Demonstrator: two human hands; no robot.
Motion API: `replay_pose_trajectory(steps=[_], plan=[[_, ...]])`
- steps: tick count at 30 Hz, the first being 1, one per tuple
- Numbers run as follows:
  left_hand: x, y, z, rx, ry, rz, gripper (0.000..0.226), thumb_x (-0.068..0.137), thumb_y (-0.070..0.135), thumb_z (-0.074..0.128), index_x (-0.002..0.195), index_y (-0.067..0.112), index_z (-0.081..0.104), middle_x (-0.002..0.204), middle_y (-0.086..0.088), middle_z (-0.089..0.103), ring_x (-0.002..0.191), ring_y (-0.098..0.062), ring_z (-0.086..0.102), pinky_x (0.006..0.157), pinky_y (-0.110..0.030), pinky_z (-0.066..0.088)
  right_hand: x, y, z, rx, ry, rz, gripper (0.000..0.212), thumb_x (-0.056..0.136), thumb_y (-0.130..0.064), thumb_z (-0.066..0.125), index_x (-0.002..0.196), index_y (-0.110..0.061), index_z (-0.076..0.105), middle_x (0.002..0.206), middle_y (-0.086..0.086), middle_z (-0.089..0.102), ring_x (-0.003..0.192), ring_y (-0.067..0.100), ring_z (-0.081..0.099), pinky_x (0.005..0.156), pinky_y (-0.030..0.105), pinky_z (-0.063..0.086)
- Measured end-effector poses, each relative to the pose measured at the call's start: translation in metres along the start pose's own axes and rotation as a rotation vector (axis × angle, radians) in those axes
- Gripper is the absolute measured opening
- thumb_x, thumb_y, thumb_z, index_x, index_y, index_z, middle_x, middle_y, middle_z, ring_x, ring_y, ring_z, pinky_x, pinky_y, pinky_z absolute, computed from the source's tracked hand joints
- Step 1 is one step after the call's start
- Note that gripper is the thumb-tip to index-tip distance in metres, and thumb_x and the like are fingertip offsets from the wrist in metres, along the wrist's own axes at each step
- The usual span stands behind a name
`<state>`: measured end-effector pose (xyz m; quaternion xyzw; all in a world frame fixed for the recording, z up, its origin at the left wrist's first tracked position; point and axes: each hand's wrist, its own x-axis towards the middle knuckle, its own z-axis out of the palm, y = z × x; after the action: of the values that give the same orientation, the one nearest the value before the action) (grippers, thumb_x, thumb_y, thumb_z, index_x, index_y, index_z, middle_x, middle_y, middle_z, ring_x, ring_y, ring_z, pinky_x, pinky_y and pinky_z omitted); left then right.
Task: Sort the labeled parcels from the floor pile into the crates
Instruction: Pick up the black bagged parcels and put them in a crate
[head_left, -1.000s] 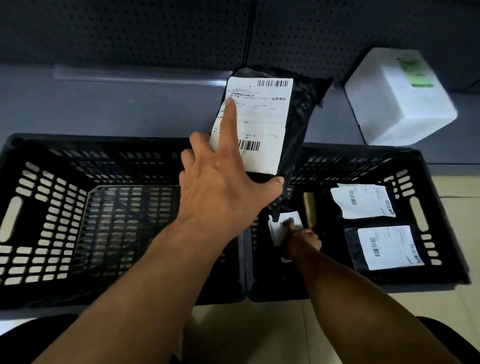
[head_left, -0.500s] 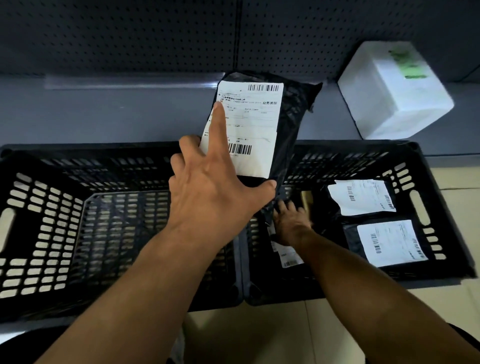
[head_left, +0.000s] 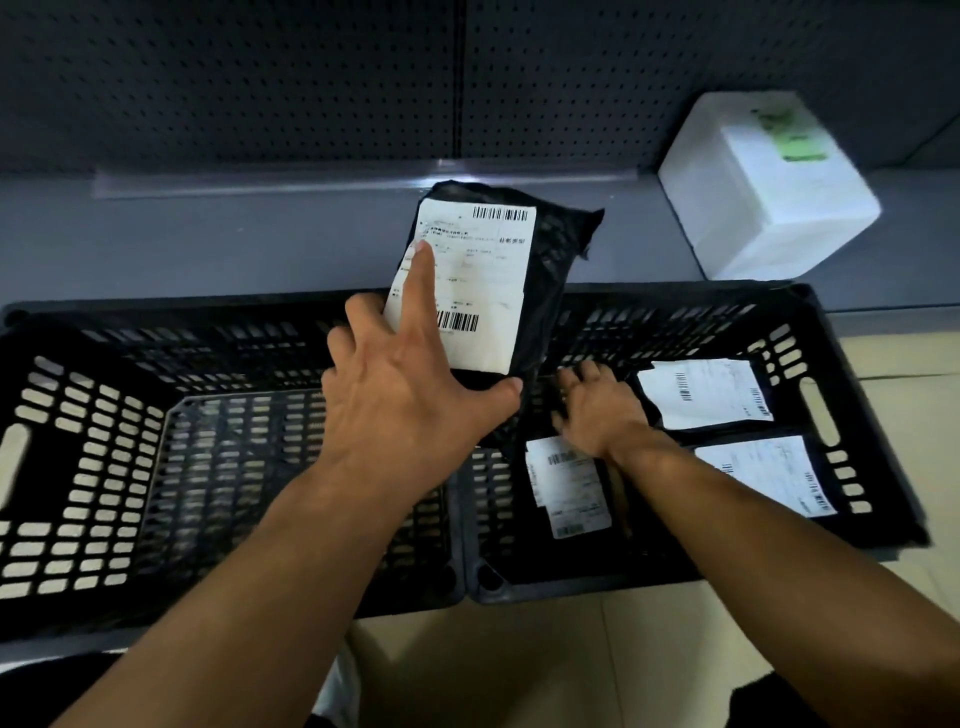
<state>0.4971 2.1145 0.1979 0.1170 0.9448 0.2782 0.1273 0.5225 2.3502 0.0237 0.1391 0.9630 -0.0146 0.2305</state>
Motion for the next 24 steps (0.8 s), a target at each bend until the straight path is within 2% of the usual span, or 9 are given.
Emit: replay_pose_trajectory(steps=[4, 7, 9, 11, 15, 18, 19, 22, 24], plan=[[0.001, 0.007, 0.013, 0.053, -0.017, 0.005, 0.127, 0.067, 0.07, 0.074, 0.155, 0.044, -0.012, 0.133, -0.007, 0.03, 0.122, -0.031, 0.035, 0.102, -0.048, 0.038, -0.04, 0.002, -0.06, 0.338, 0.368, -0.04, 0.055, 0.096, -0.033, 0.059, 0.147, -0.019, 0.043, 0.136, 0.012, 0.051, 0.124, 0.034, 0.051, 0.098, 0.043, 0.05], [0.001, 0.013, 0.024, 0.105, -0.024, 0.012, 0.128, 0.066, 0.071, 0.074, 0.156, 0.042, -0.013, 0.135, -0.009, 0.03, 0.123, -0.033, 0.036, 0.102, -0.048, 0.038, -0.065, 0.004, -0.091, 0.699, 0.548, -0.003, 0.049, 0.097, -0.028, 0.058, 0.145, -0.024, 0.046, 0.132, 0.005, 0.06, 0.118, 0.027, 0.058, 0.098, 0.034, 0.046], [-0.001, 0.018, 0.03, 0.147, -0.015, 0.034, 0.128, 0.066, 0.071, 0.074, 0.156, 0.041, -0.013, 0.136, -0.01, 0.03, 0.123, -0.033, 0.037, 0.102, -0.049, 0.038, -0.079, -0.001, -0.102, 0.937, 0.55, 0.039, 0.051, 0.099, -0.033, 0.06, 0.147, -0.03, 0.044, 0.127, -0.002, 0.062, 0.109, 0.018, 0.062, 0.094, 0.027, 0.043], [-0.004, 0.022, 0.035, 0.213, 0.008, 0.075, 0.129, 0.066, 0.073, 0.071, 0.156, 0.039, -0.015, 0.135, -0.011, 0.03, 0.121, -0.033, 0.037, 0.1, -0.048, 0.039, -0.089, -0.009, -0.103, 1.106, 0.516, 0.062, 0.06, 0.097, -0.042, 0.062, 0.151, -0.033, 0.038, 0.127, -0.006, 0.059, 0.108, 0.013, 0.063, 0.094, 0.027, 0.045], [-0.01, 0.029, 0.048, 0.396, 0.102, 0.17, 0.13, 0.066, 0.08, 0.063, 0.158, 0.03, -0.014, 0.139, -0.016, 0.03, 0.118, -0.035, 0.04, 0.096, -0.048, 0.04, -0.091, -0.03, -0.088, 1.31, 0.466, 0.096, 0.09, 0.074, -0.067, 0.07, 0.151, -0.046, 0.027, 0.144, -0.008, 0.052, 0.132, 0.012, 0.054, 0.11, 0.041, 0.046], [-0.015, 0.033, 0.059, 0.476, 0.169, 0.243, 0.13, 0.067, 0.077, 0.067, 0.16, 0.021, -0.003, 0.141, -0.017, 0.031, 0.119, -0.036, 0.04, 0.095, -0.049, 0.04, -0.089, -0.039, -0.087, 1.597, 0.398, 0.119, 0.078, 0.066, -0.062, 0.077, 0.134, -0.054, 0.04, 0.139, -0.008, 0.058, 0.12, 0.004, 0.062, 0.095, 0.031, 0.055], [-0.016, 0.034, 0.062, 0.48, 0.187, 0.268, 0.128, 0.067, 0.075, 0.069, 0.16, 0.017, 0.002, 0.142, -0.016, 0.032, 0.12, -0.036, 0.04, 0.095, -0.05, 0.04, -0.089, -0.039, -0.088, 1.662, 0.4, 0.138, 0.079, 0.065, -0.061, 0.079, 0.134, -0.056, 0.04, 0.137, -0.008, 0.059, 0.116, 0.003, 0.064, 0.093, 0.028, 0.055], [-0.023, 0.038, 0.071, 0.434, 0.162, 0.374, 0.118, 0.071, 0.064, 0.072, 0.159, 0.009, 0.015, 0.145, -0.013, 0.033, 0.123, -0.034, 0.042, 0.098, -0.052, 0.04, -0.078, -0.038, -0.087, 1.71, 0.474, 0.22, 0.107, 0.055, -0.072, 0.084, 0.146, -0.048, 0.032, 0.136, -0.006, 0.059, 0.118, 0.011, 0.064, 0.099, 0.036, 0.055], [-0.027, 0.039, 0.075, 0.365, 0.111, 0.447, 0.111, 0.074, 0.056, 0.074, 0.157, 0.006, 0.02, 0.147, -0.011, 0.033, 0.126, -0.032, 0.041, 0.102, -0.052, 0.041, -0.071, -0.034, -0.085, 1.708, 0.511, 0.25, 0.112, 0.047, -0.08, 0.086, 0.142, -0.045, 0.038, 0.131, -0.003, 0.063, 0.117, 0.016, 0.066, 0.099, 0.042, 0.056]])
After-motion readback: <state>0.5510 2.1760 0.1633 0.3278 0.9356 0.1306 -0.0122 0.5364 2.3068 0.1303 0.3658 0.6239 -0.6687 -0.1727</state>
